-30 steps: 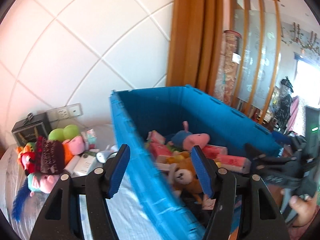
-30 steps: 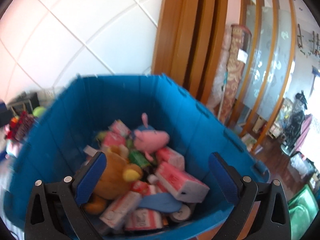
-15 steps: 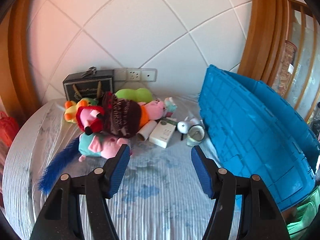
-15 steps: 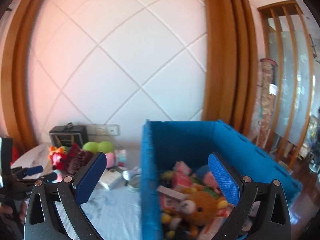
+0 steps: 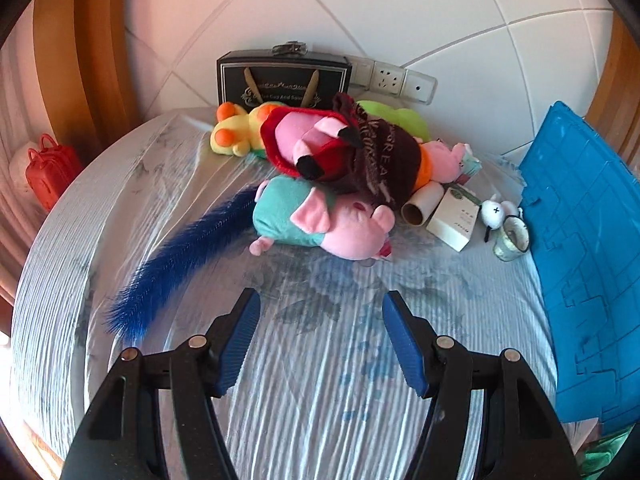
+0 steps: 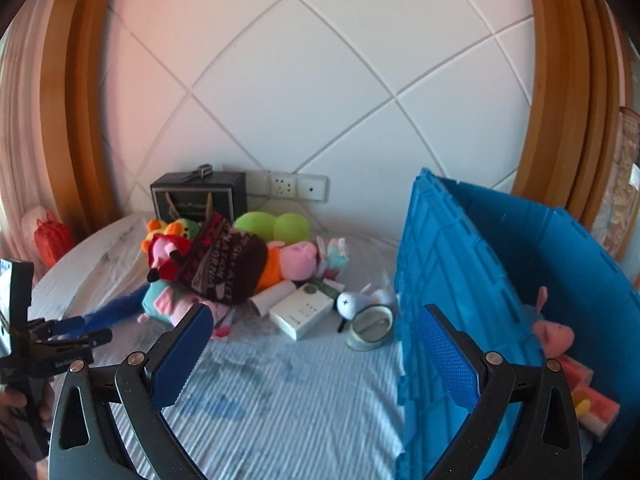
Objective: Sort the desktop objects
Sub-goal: 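Move both grippers back to the pile on the bed, then grasp the blue feather duster with the left gripper while the right grasps the clear tape roll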
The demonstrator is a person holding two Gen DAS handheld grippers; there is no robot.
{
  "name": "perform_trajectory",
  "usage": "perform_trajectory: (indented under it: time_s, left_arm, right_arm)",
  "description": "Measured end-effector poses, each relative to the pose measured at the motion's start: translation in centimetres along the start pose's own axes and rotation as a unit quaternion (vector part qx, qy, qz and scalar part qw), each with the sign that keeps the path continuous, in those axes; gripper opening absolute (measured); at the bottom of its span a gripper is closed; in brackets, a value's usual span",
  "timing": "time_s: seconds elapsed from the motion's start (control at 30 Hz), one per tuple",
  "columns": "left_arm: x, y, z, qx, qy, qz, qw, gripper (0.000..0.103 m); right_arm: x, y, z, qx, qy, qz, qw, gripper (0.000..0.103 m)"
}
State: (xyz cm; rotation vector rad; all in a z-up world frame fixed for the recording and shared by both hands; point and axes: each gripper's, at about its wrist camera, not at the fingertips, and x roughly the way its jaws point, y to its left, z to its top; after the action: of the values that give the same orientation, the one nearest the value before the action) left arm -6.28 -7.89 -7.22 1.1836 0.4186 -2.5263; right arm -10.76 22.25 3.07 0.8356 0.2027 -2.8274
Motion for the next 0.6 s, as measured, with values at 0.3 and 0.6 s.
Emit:
perform_trajectory:
  time_s: [0.3, 0.6]
  left_arm:
    - [7.1, 6.6, 1.5, -0.042, 0.045, 0.057, 0.9965, 0.063]
    - [14.8, 14.0, 4.4, -0.047, 0.08, 0.122, 0.9882, 0.063]
  right_arm:
    - [11.7, -0.3, -3.3, 0.02, 0.107, 0.011, 0.994, 0.103]
    - [23.7, -1.9, -6.4, 0.028, 0.202, -0.024, 0.979, 0.103]
